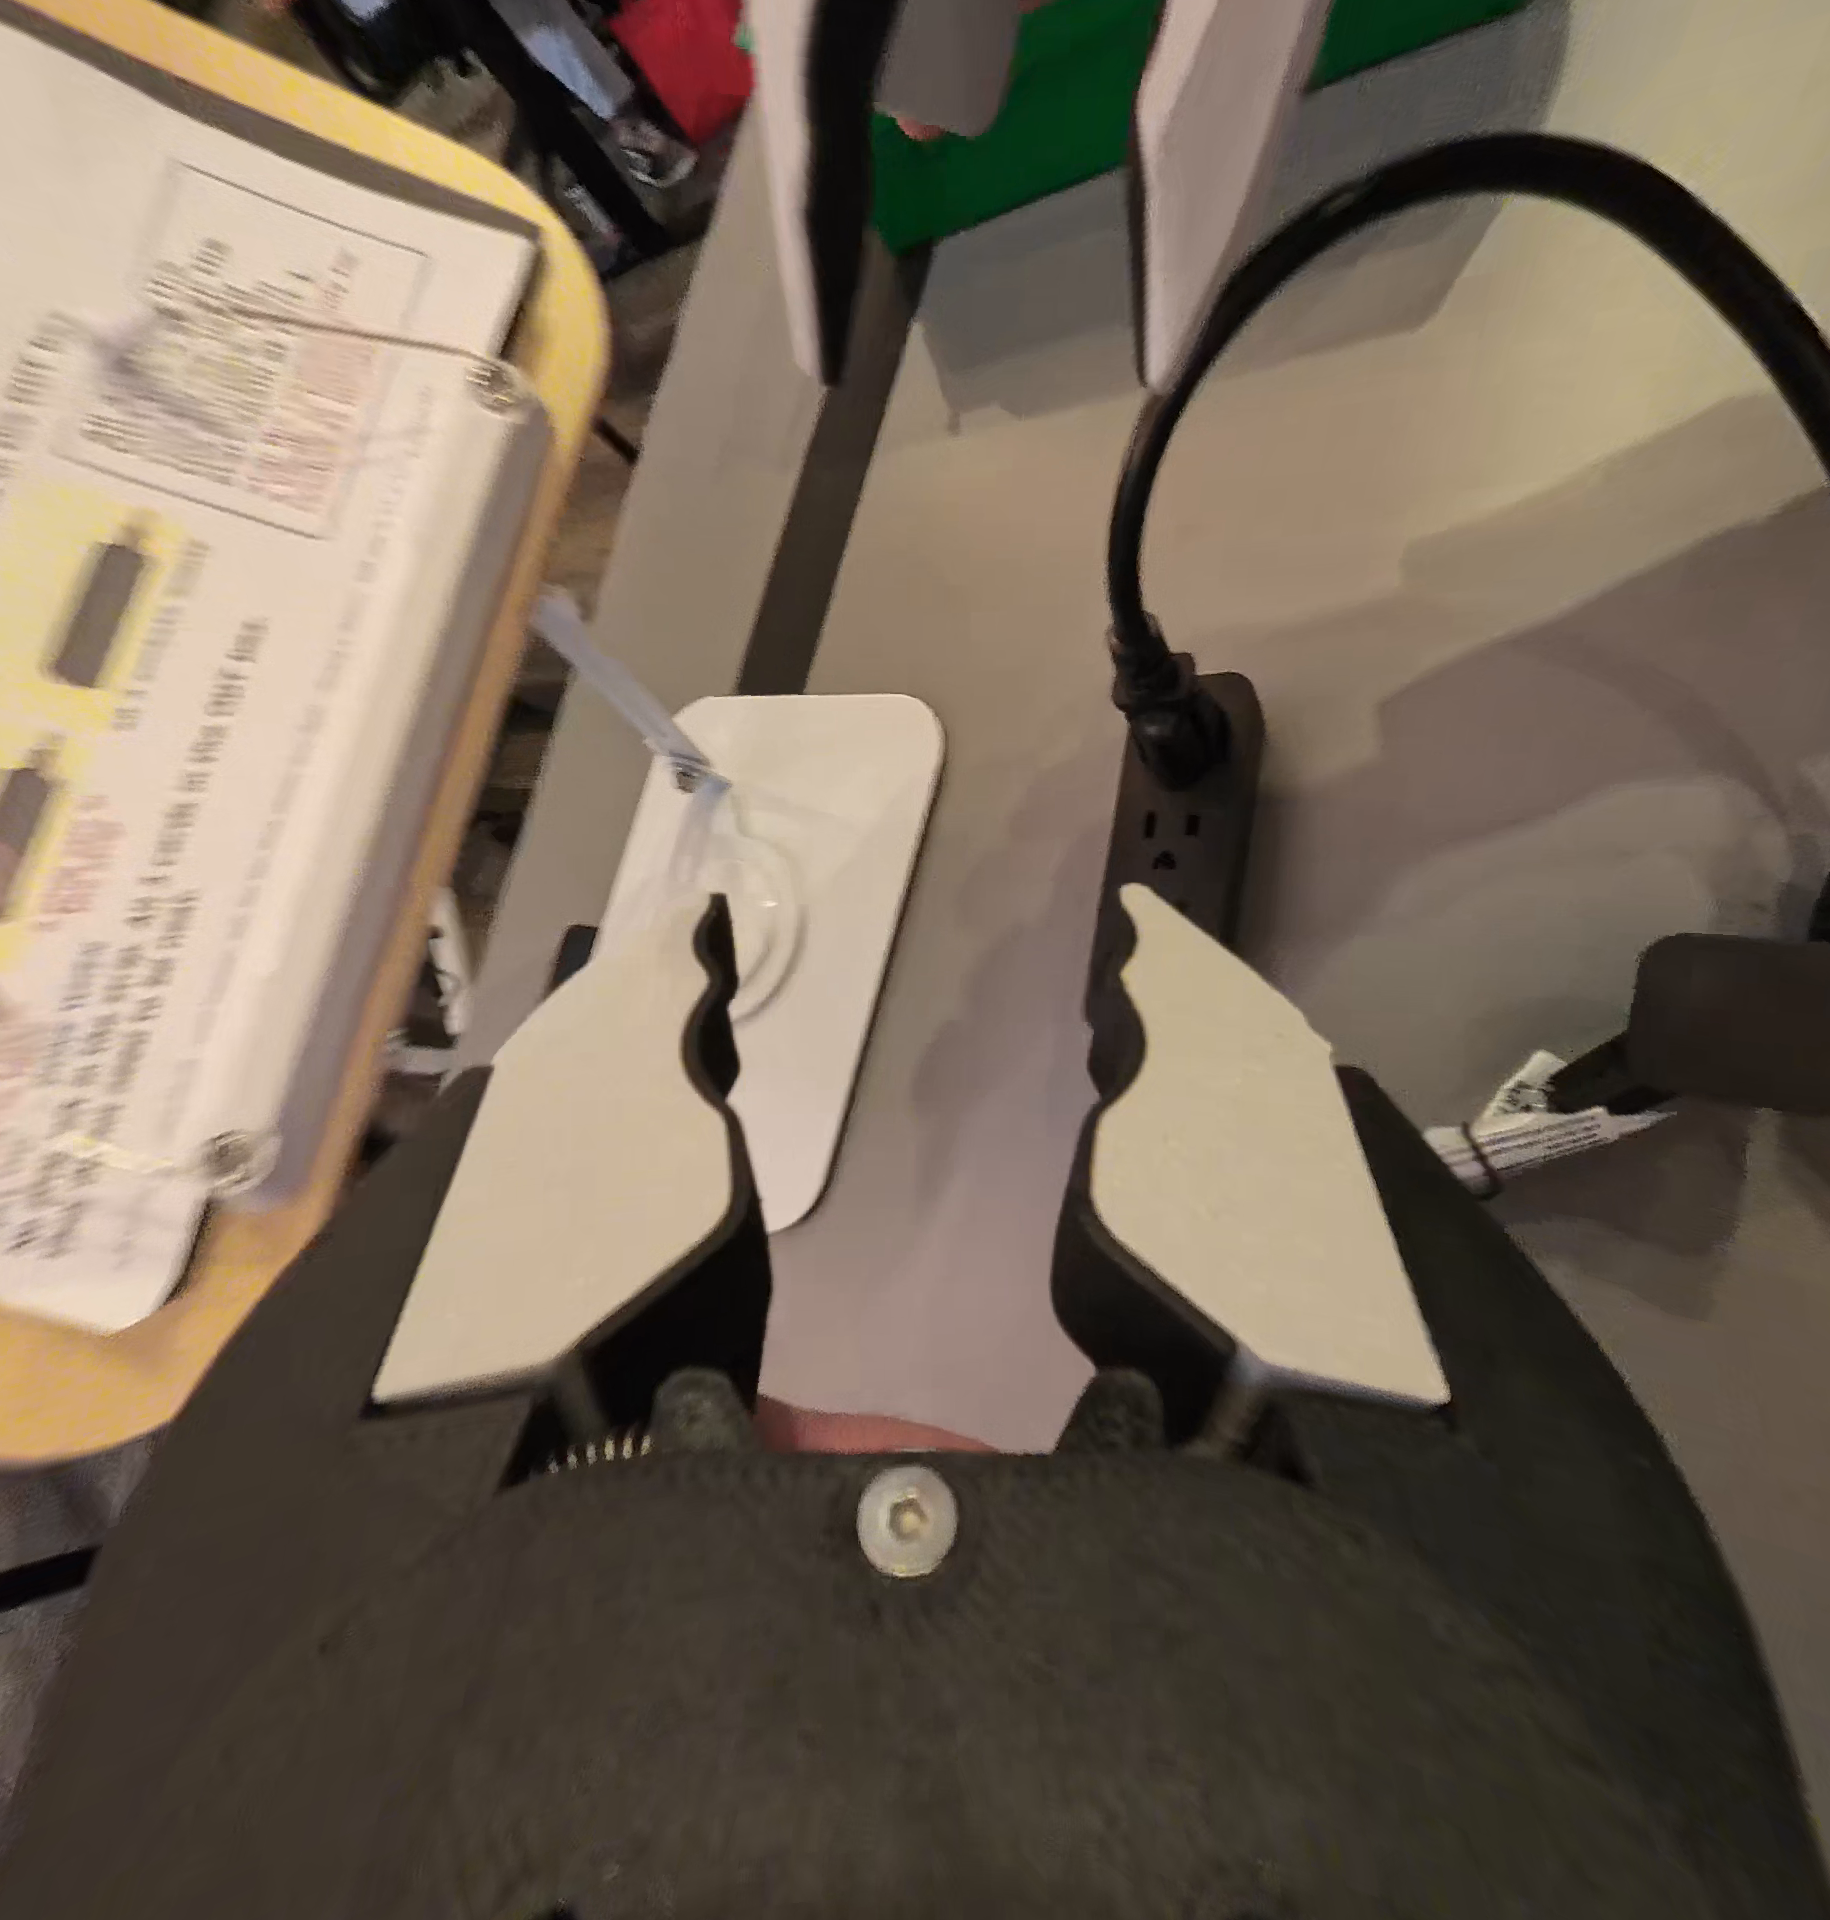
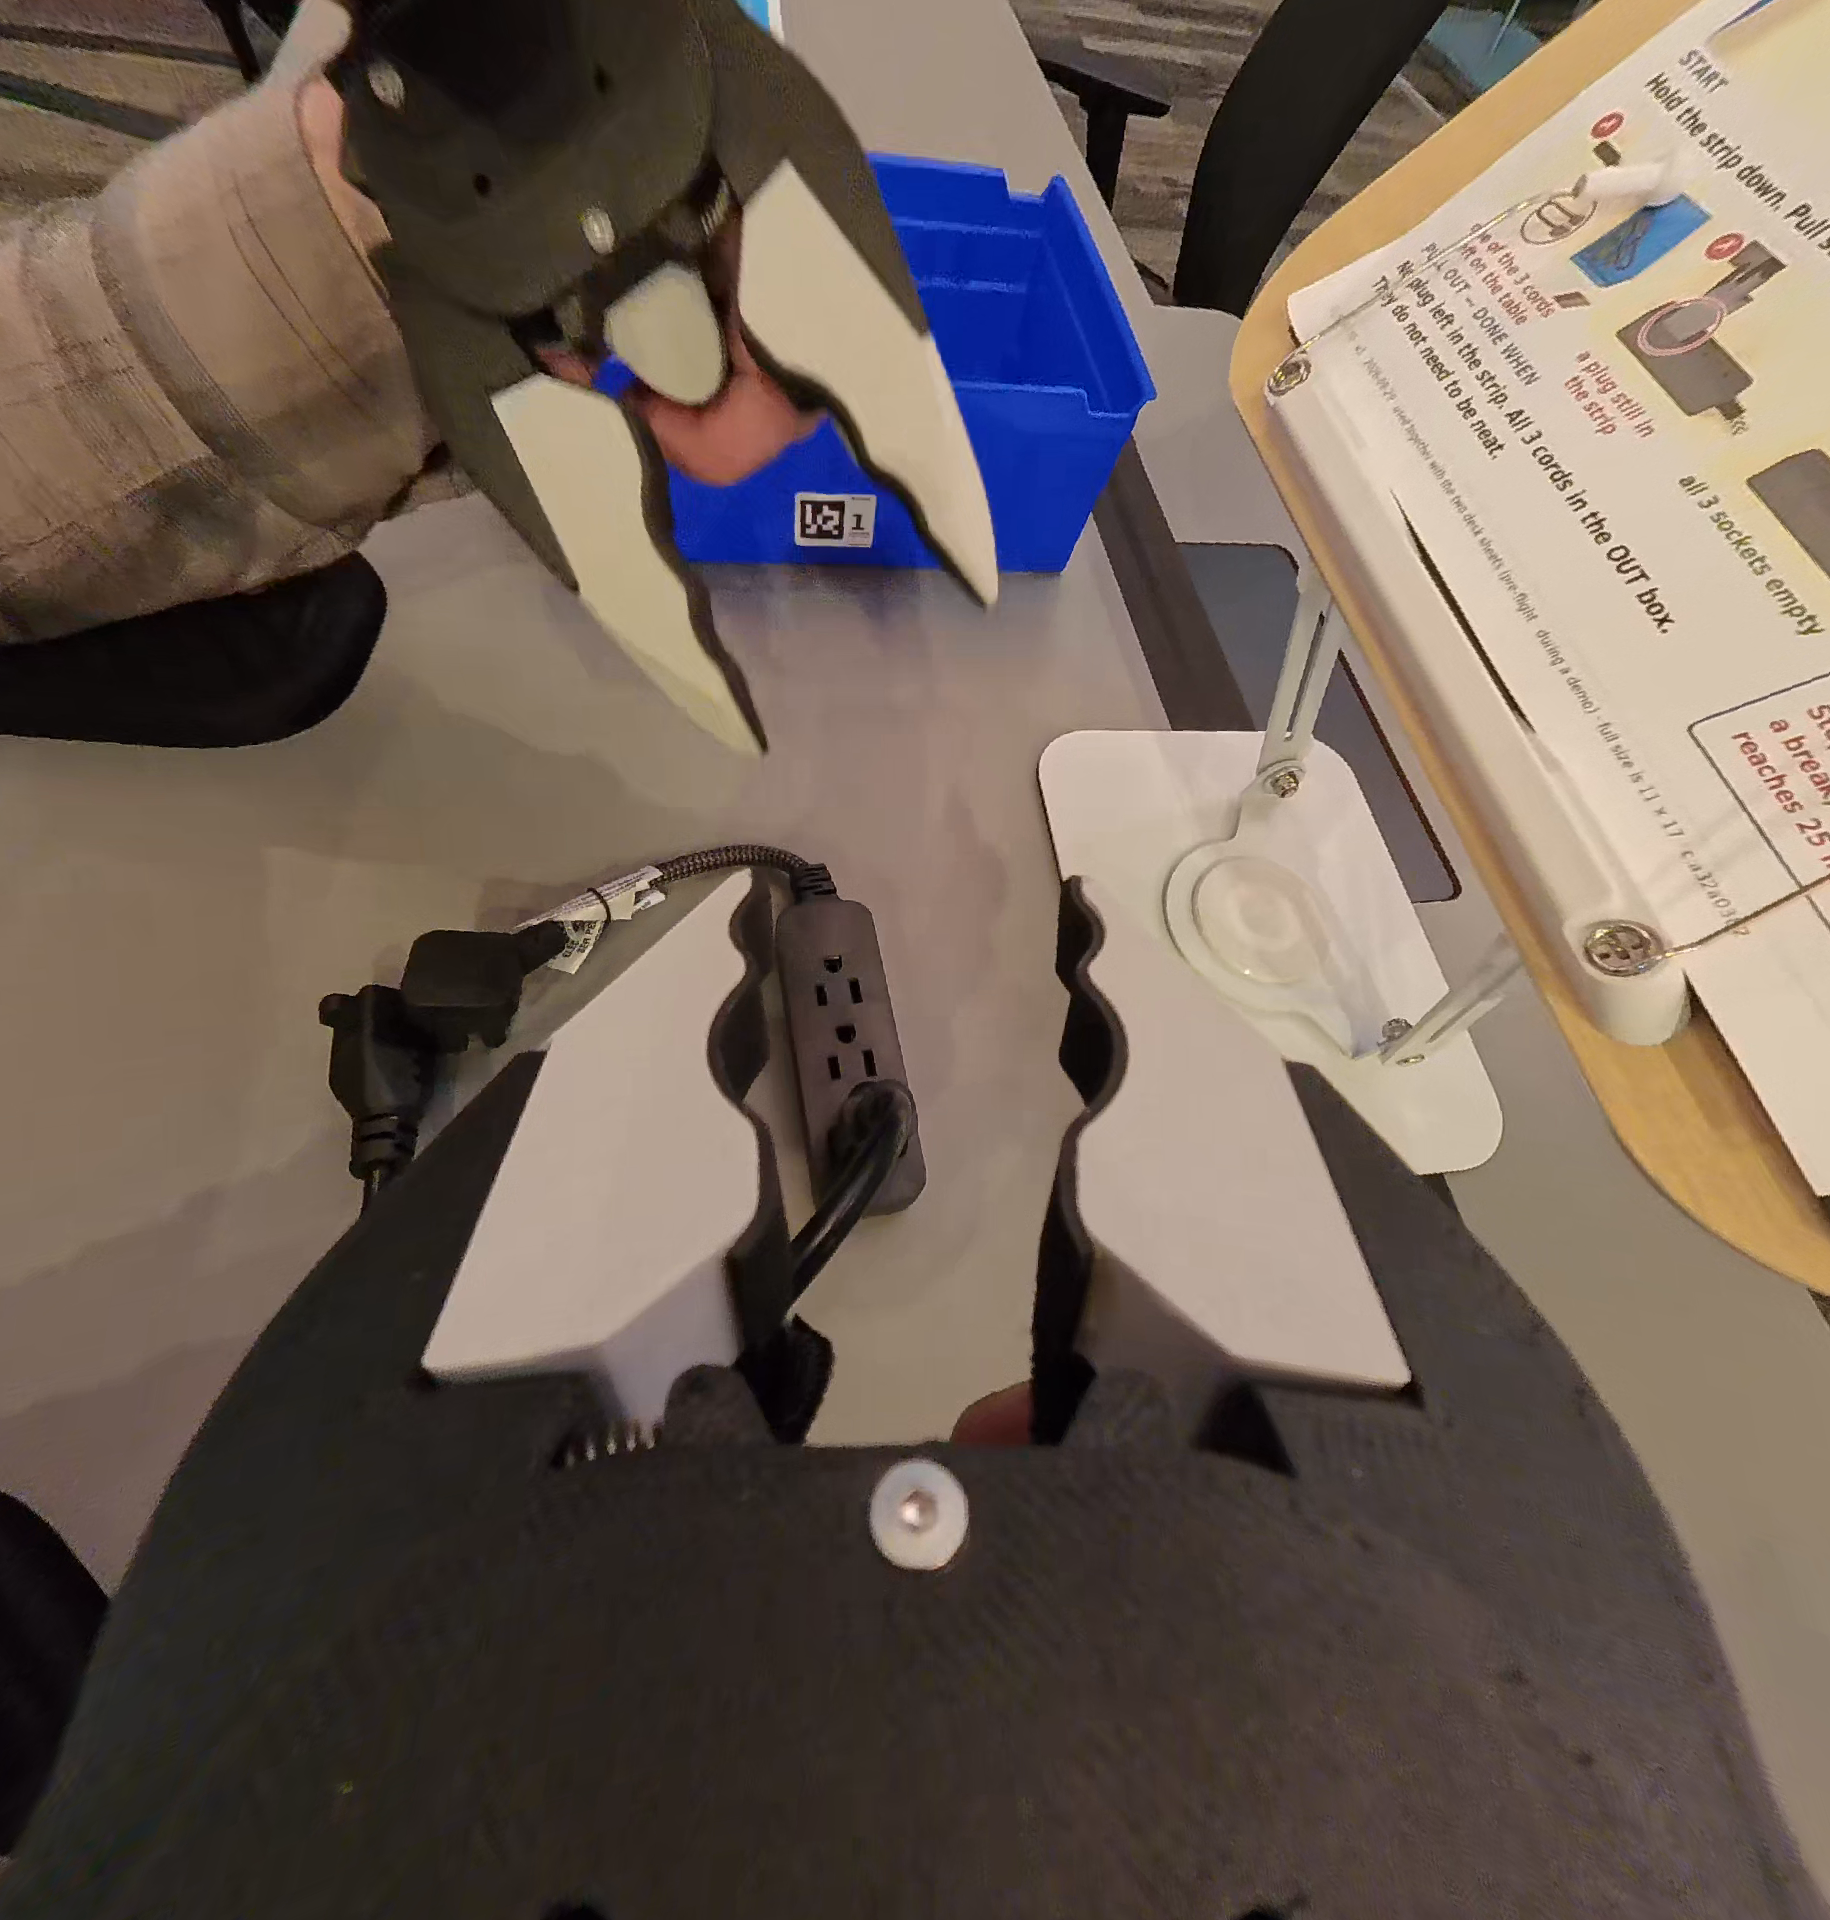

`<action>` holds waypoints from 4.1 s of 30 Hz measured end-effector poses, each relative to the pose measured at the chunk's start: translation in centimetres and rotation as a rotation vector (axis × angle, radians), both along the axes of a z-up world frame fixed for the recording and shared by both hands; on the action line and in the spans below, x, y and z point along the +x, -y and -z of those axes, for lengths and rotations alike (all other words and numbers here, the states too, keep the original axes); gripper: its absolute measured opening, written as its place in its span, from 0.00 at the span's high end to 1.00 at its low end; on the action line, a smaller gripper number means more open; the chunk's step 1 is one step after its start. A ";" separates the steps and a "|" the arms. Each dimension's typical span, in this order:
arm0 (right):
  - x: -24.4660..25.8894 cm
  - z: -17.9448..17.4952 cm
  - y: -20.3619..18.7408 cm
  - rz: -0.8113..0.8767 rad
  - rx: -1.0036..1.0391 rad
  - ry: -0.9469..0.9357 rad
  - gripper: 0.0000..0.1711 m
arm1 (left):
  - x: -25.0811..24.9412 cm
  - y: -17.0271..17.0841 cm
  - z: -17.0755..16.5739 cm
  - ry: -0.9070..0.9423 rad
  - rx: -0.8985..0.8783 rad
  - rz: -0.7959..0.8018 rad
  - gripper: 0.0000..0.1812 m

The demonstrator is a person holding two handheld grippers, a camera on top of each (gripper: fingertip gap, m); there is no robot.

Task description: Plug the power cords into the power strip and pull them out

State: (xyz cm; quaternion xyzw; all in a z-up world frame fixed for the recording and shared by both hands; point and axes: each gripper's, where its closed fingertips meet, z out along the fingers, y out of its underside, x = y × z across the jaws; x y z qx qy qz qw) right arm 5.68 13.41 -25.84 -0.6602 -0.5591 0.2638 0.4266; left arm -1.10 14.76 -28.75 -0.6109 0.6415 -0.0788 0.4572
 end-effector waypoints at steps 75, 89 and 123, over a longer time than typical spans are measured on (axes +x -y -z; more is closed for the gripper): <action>-3.2 -4.8 2.5 -0.098 0.123 -0.125 0.72 | -30.0 -3.7 -16.4 0.037 0.475 -0.733 0.83; -13.9 -2.4 3.6 -0.095 -0.039 -0.197 0.63 | -12.5 2.4 -22.8 0.159 0.533 -0.413 0.84; -13.4 -6.4 3.9 -0.244 -0.186 -0.684 0.88 | 4.8 13.2 -18.0 -0.084 0.576 0.082 0.58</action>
